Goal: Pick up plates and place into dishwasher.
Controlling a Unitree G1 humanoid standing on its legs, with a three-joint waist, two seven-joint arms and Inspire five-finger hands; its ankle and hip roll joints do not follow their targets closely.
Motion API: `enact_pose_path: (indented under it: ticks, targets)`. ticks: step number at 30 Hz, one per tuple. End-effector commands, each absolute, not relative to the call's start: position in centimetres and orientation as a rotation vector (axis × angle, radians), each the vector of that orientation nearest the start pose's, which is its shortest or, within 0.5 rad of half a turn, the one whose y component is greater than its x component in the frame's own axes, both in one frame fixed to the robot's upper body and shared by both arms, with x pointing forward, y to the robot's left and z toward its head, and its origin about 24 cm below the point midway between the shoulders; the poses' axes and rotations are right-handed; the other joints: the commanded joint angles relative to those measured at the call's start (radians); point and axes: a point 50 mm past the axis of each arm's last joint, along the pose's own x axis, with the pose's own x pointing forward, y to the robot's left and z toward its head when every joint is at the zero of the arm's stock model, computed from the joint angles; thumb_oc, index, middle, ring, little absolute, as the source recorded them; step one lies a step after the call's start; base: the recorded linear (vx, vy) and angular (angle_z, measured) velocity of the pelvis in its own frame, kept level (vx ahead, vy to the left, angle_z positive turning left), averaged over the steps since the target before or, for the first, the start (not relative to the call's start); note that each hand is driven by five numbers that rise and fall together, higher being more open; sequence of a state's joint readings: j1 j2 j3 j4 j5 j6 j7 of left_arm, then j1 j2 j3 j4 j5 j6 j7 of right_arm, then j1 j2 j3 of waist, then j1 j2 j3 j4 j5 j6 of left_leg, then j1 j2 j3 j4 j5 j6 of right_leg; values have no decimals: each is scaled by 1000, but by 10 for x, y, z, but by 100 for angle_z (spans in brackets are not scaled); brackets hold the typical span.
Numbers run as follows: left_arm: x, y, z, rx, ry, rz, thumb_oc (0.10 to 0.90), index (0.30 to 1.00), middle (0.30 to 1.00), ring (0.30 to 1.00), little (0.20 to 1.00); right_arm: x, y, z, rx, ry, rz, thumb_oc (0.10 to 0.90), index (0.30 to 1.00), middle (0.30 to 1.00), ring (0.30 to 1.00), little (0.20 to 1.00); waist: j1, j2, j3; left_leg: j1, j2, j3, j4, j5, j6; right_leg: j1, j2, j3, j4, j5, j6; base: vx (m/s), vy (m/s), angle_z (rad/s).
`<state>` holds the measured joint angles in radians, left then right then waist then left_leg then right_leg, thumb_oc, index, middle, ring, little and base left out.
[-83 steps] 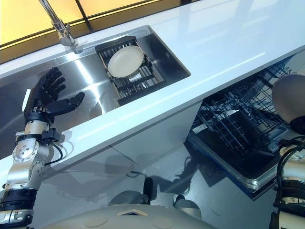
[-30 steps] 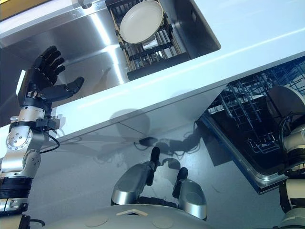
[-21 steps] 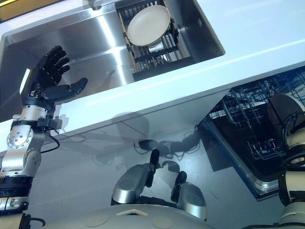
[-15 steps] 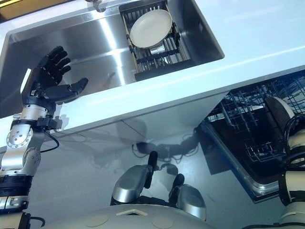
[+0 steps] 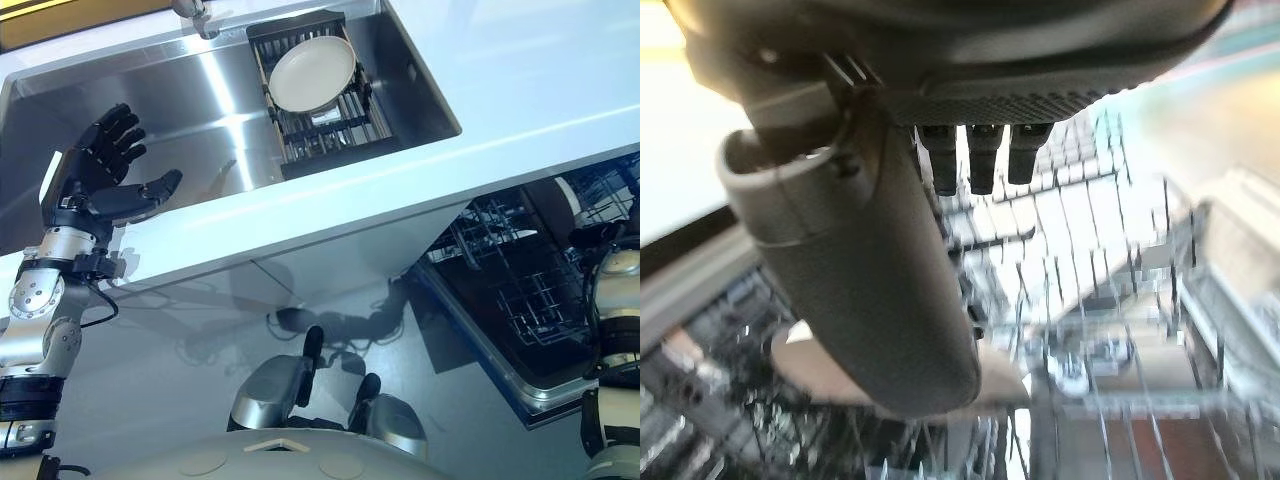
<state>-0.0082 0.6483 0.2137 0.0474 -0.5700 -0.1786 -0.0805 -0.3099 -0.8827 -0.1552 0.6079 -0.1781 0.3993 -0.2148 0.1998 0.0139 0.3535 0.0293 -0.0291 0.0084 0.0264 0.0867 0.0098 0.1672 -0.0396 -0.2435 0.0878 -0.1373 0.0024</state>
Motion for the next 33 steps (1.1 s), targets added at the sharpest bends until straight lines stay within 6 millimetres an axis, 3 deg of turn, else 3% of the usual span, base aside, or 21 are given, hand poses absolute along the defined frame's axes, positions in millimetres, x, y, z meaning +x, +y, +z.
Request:
enact_pose_path:
  ticks: [1, 7, 13, 19, 20, 24, 26, 27, 28, 31, 33]
  targets:
    - [235, 316, 141, 93, -349, 156, 800, 900, 900, 900, 900, 242, -437, 155, -1081, 359, -926, 800, 900, 900, 900, 900, -40, -13, -122, -23, -60, 16, -13, -96, 12, -44, 32, 2, 46, -5, 61, -49, 59, -11]
    - [235, 315, 143, 73, -371, 177, 800, 900, 900, 900, 900, 235, -436, 154, -1019, 326, -957, 800, 900, 900, 900, 900, -73, -17, -142, 21, -54, 19, -45, -109, 14, -59, 25, 15, 49, -2, 73, -53, 68, -4]
    - [236, 313, 144, 59, -394, 196, 800, 900, 900, 900, 900, 237, -422, 147, -889, 230, -898, 800, 900, 900, 900, 900, -103, -19, -163, 43, -49, 31, -63, -119, 12, -75, 23, 27, 43, 9, 80, -46, 64, -11]
    - [235, 307, 137, 75, -424, 218, 800, 900, 900, 900, 900, 245, -365, 135, -407, -141, -720, 800, 900, 900, 900, 900, -154, -10, -191, 60, -47, 60, -65, -138, 11, -96, 24, 49, 25, 23, 86, -29, 83, -11]
    - [234, 305, 133, 78, -432, 226, 800, 900, 900, 900, 900, 242, -345, 125, -290, -225, -651, 800, 900, 900, 900, 900, -172, -3, -198, 61, -47, 70, -65, -143, 14, -105, 24, 58, 30, 26, 89, -56, 82, -27]
    - [228, 301, 126, 80, -445, 249, 800, 900, 900, 900, 900, 224, -304, 91, 70, -316, -522, 800, 900, 900, 900, 900, -219, 11, -210, 72, -47, 100, -67, -156, 24, -116, 23, 85, 41, 14, 92, -10, 77, -25]
    - [226, 300, 123, 78, -444, 256, 800, 900, 900, 900, 900, 220, -293, 81, 207, -337, -451, 800, 900, 900, 900, 900, -233, 15, -213, 76, -47, 108, -66, -161, 28, -119, 23, 96, 42, 14, 93, -22, 64, -20]
    - [223, 298, 119, 79, -444, 255, 800, 900, 900, 900, 900, 215, -273, 61, 426, -326, -338, 800, 900, 900, 900, 900, -253, 20, -216, 81, -48, 121, -62, -169, 31, -123, 23, 108, 45, 12, 94, -24, 75, -24]
    - [223, 296, 117, 84, -444, 255, 800, 900, 900, 900, 900, 214, -265, 52, 491, -300, -313, 800, 900, 900, 900, 900, -260, 22, -217, 82, -48, 125, -62, -171, 32, -125, 23, 113, 46, 14, 96, -24, 84, -30]
    - [223, 290, 119, 145, -443, 263, 800, 900, 900, 900, 900, 207, -240, 28, 573, -164, -204, 800, 900, 900, 900, 900, -285, 32, -217, 89, -50, 139, -61, -174, 38, -127, 22, 129, 42, 15, 97, -20, 74, -23]
    - [223, 290, 123, 197, -453, 266, 800, 900, 900, 900, 900, 201, -228, 15, 511, -82, -125, 800, 900, 900, 900, 900, -298, 35, -220, 90, -51, 149, -61, -175, 40, -130, 23, 137, 39, 21, 99, -20, 55, -17]
